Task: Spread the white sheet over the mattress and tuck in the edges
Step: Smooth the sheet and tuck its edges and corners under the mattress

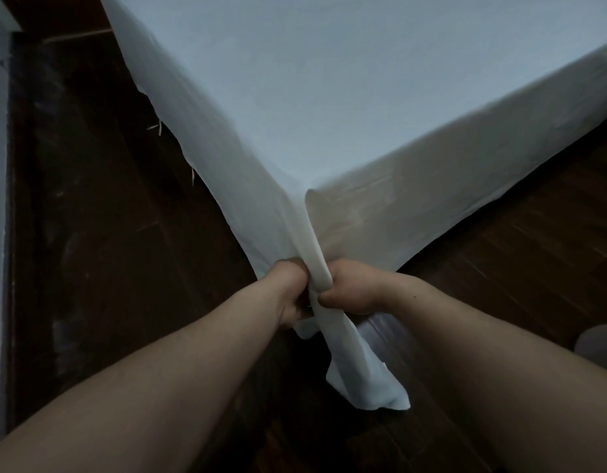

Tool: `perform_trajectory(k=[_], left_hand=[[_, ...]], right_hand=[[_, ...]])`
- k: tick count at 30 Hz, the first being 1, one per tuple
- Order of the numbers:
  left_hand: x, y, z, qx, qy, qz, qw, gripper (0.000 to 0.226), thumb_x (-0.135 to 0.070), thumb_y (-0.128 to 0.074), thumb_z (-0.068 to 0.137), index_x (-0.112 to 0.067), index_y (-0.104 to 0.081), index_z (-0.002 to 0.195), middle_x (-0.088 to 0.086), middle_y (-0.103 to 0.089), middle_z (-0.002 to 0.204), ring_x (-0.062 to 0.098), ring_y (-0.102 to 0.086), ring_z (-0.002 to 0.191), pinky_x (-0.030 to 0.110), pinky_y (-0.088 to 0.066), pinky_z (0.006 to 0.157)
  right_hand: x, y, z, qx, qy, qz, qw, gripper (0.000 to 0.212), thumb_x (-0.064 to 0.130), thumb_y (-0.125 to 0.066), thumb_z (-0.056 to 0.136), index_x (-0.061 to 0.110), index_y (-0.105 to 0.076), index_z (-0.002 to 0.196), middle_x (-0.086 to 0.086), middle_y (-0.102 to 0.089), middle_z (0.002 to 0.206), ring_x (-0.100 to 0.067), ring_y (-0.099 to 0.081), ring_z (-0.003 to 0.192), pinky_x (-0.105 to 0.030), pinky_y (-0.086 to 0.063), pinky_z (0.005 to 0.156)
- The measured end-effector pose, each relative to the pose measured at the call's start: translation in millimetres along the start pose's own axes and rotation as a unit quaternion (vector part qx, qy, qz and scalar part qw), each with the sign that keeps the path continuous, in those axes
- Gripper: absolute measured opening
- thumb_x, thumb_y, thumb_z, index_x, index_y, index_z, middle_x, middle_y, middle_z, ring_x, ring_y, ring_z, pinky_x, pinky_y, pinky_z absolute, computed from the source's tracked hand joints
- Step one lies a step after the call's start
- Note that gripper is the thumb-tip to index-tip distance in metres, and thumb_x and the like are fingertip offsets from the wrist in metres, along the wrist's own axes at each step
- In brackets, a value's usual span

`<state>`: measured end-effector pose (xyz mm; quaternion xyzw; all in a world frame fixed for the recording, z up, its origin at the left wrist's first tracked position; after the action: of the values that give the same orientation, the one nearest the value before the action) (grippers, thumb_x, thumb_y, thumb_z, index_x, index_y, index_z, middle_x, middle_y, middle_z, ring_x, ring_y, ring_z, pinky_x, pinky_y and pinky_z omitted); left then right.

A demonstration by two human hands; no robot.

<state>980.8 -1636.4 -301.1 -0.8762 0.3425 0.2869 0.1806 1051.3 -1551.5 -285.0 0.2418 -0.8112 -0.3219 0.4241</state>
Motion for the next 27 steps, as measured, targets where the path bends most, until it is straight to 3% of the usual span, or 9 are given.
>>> perform_trajectory(k=[5,9,10,12,13,15,19,23,27], left_hand=[[1.0,-12.2,-4.3,0.015,0.016,0.064,0.998,0.023,-0.011,-0.046,0.099,-0.015,-0.068,0.098,0.006,-0.072,0.092,0.021,-0.068,0.084,0.036,-0.056,0.079],[-15.9,-9.5,-16.4,-0.007,-0.056,0.304,0.951,0.017,-0.024,-0.054,0.095,-0.012,-0.065,0.097,0.008,-0.073,0.096,0.023,-0.07,0.072,0.035,-0.057,0.071],[-27.1,-7.5,-19.7,-0.048,-0.132,0.422,0.896,0.019,-0.029,-0.054,0.093,-0.014,-0.066,0.091,0.006,-0.073,0.09,0.023,-0.07,0.071,0.031,-0.055,0.063],[-48.1,-10.5,-35.0,-0.158,-0.356,0.606,0.694,0.021,-0.034,-0.052,0.093,-0.017,-0.06,0.083,-0.001,-0.065,0.081,0.023,-0.064,0.072,0.031,-0.041,0.056],[-54.8,-15.1,-47.7,-0.187,-0.461,0.625,0.602,0.016,-0.031,-0.053,0.094,-0.019,-0.057,0.086,-0.002,-0.06,0.083,0.024,-0.06,0.072,0.033,-0.038,0.056],[-59.9,-24.1,-65.5,-0.177,-0.593,0.609,0.496,0.011,-0.02,-0.056,0.092,-0.016,-0.06,0.102,0.004,-0.057,0.096,0.028,-0.057,0.074,0.038,-0.042,0.055],[-62.6,-28.6,-66.5,-0.199,-0.584,0.637,0.463,0.029,-0.007,-0.057,0.088,-0.014,-0.062,0.116,0.01,-0.057,0.118,0.031,-0.055,0.068,0.039,-0.045,0.048],[-60.8,-29.8,-64.5,-0.233,-0.557,0.665,0.439,0.016,-0.003,-0.054,0.083,-0.015,-0.06,0.091,0.004,-0.057,0.093,0.023,-0.03,0.052,0.026,-0.01,0.044],[-63.2,-37.1,-65.6,-0.228,-0.549,0.671,0.444,0.017,-0.001,-0.047,0.074,-0.016,-0.054,0.078,0.004,-0.051,0.08,0.021,-0.027,0.048,0.022,-0.006,0.045]], right_hand=[[-18.8,16.3,7.0,-0.032,-0.028,-0.029,0.999,0.027,0.009,-0.063,0.084,0.011,-0.075,0.109,-0.012,-0.074,0.109,-0.031,-0.067,0.101,-0.035,-0.055,0.082],[-44.0,43.8,9.9,-0.123,-0.075,-0.011,0.99,0.023,0.003,-0.056,0.082,0.009,-0.074,0.096,-0.015,-0.072,0.098,-0.032,-0.066,0.094,-0.03,-0.046,0.068],[-48.9,47.7,11.1,-0.139,-0.084,-0.001,0.987,0.02,0.002,-0.056,0.081,0.009,-0.072,0.09,-0.014,-0.071,0.095,-0.032,-0.066,0.092,-0.029,-0.043,0.066],[-54.5,50.2,15.4,-0.158,-0.087,0.015,0.984,0.019,0.0,-0.055,0.081,0.01,-0.071,0.083,-0.014,-0.071,0.091,-0.031,-0.066,0.09,-0.028,-0.042,0.065],[-55.4,50.4,17.8,-0.161,-0.086,0.022,0.983,0.021,0.0,-0.055,0.081,0.01,-0.073,0.085,-0.013,-0.072,0.092,-0.031,-0.067,0.09,-0.029,-0.044,0.066],[-57.7,50.3,22.5,-0.168,-0.085,0.027,0.982,0.022,0.002,-0.054,0.084,0.01,-0.074,0.09,-0.011,-0.072,0.094,-0.03,-0.066,0.091,-0.033,-0.05,0.071],[-66.1,50.1,28.1,-0.174,-0.107,0.032,0.978,0.018,0.009,-0.053,0.089,0.014,-0.069,0.084,-0.006,-0.067,0.085,-0.027,-0.063,0.086,-0.037,-0.055,0.074],[-74.9,43.3,30.0,-0.141,-0.115,-0.015,0.983,0.017,0.018,-0.052,0.091,0.014,-0.066,0.082,-0.002,-0.059,0.075,-0.028,-0.058,0.08,-0.032,-0.041,0.064],[-87.4,41.9,25.4,-0.16,-0.159,-0.057,0.972,0.023,0.033,-0.047,0.089,0.024,-0.068,0.095,-0.006,-0.066,0.103,-0.033,-0.059,0.1,-0.04,-0.054,0.084]])
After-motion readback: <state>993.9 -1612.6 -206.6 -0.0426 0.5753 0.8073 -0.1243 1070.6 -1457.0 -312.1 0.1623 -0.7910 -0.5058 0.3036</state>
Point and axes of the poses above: each hand's wrist, its own z-axis towards the middle knuckle, its own y-axis out of the back of the hand, x = y × z, the point moved 4 cm from there along z, towards the middle knuckle
